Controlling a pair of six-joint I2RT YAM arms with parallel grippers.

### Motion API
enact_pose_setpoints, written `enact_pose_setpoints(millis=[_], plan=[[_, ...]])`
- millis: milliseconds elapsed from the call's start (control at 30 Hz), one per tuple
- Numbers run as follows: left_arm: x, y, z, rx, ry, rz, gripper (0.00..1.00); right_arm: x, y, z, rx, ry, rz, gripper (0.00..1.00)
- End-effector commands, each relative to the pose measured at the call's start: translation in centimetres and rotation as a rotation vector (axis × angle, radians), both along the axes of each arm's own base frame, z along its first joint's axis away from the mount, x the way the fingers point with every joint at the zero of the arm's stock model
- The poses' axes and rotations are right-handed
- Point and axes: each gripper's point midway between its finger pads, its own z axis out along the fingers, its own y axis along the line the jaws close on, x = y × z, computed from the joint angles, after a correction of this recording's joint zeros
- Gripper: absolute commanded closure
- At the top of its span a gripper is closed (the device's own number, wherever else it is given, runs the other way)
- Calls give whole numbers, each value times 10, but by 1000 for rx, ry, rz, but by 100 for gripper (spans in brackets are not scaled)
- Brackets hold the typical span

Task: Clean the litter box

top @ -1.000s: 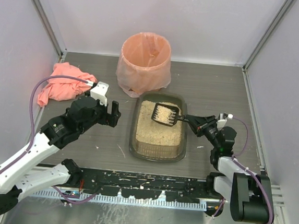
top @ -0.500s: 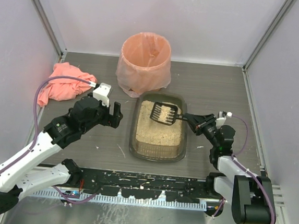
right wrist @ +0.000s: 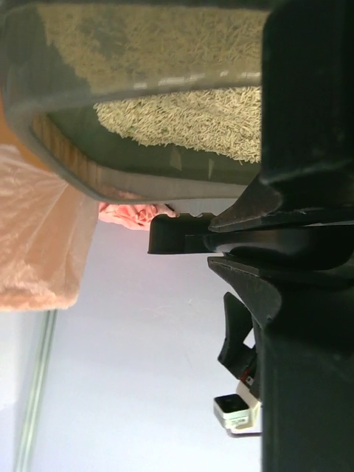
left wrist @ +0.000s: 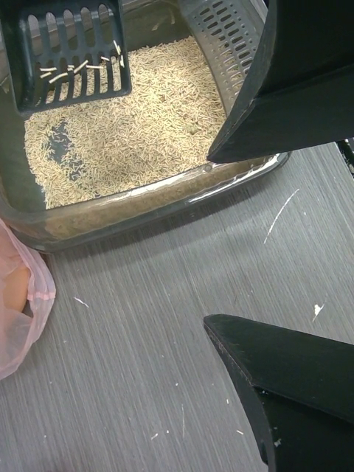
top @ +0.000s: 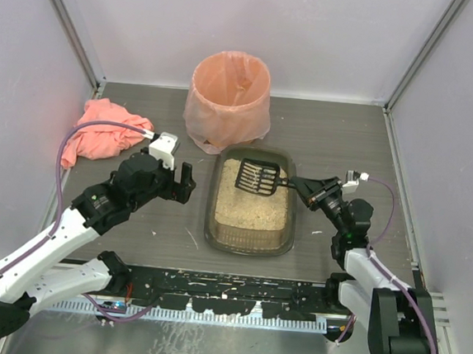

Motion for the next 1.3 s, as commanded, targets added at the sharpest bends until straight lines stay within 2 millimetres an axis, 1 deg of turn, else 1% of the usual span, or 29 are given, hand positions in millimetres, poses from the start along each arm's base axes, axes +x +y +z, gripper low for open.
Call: enact_pose_setpoints(millis=[0,67,133,200,233,300,467,533,567,633,667,767,833,900,967,1000,1033,1100,1167,1267], plan=[[4,-8,12,-53,-35,-12,15,-2,-2,36,-70,-197,-28,99],[4,-9,13,-55,-33,-15,15,0,-7,39,-73,-201,-57,99],[5,-9,13,-57,-35,-13,15,0,0,43,-105,-222,-27,99],[5,-10,11,-57,-33,-14,15,5,4,42,-189,-218,9,100],[5,-10,10,-57,-29,-15,15,9,2,38,-262,-204,12,99],[5,-12,8,-60,-20,-22,16,15,-5,38,-428,-196,-7,100],[6,-18,3,-79,-14,-29,16,12,-21,48,-831,-253,-47,99],[7,-22,-2,-84,-4,-40,18,9,-18,56,-923,-287,-35,99],[7,-25,-4,-87,4,-48,18,10,-18,66,-966,-313,-40,99],[8,-31,-8,-96,18,-64,20,11,-13,73,-1036,-306,-21,99],[9,-34,-10,-102,27,-67,21,14,-9,72,-1071,-286,1,99],[11,-43,-19,-132,61,-70,24,14,9,74,-1187,-249,84,99],[12,-51,-25,-161,84,-81,25,14,17,78,-1294,-230,86,99],[11,-60,-30,-196,109,-94,26,13,22,82,-1414,-216,51,99],[10,-70,-36,-233,132,-115,28,9,32,77,-1511,-192,71,99],[10,-73,-40,-245,147,-119,29,4,38,68,-1575,-178,105,99],[10,-76,-44,-249,156,-126,30,3,44,65,-1624,-171,102,99],[9,-81,-50,-261,171,-139,31,1,44,56,-1747,-135,87,99],[7,-85,-56,-276,181,-148,32,2,45,54,-1825,-108,68,99],[2,-92,-62,-299,192,-167,33,5,47,58,-1917,-88,25,100]])
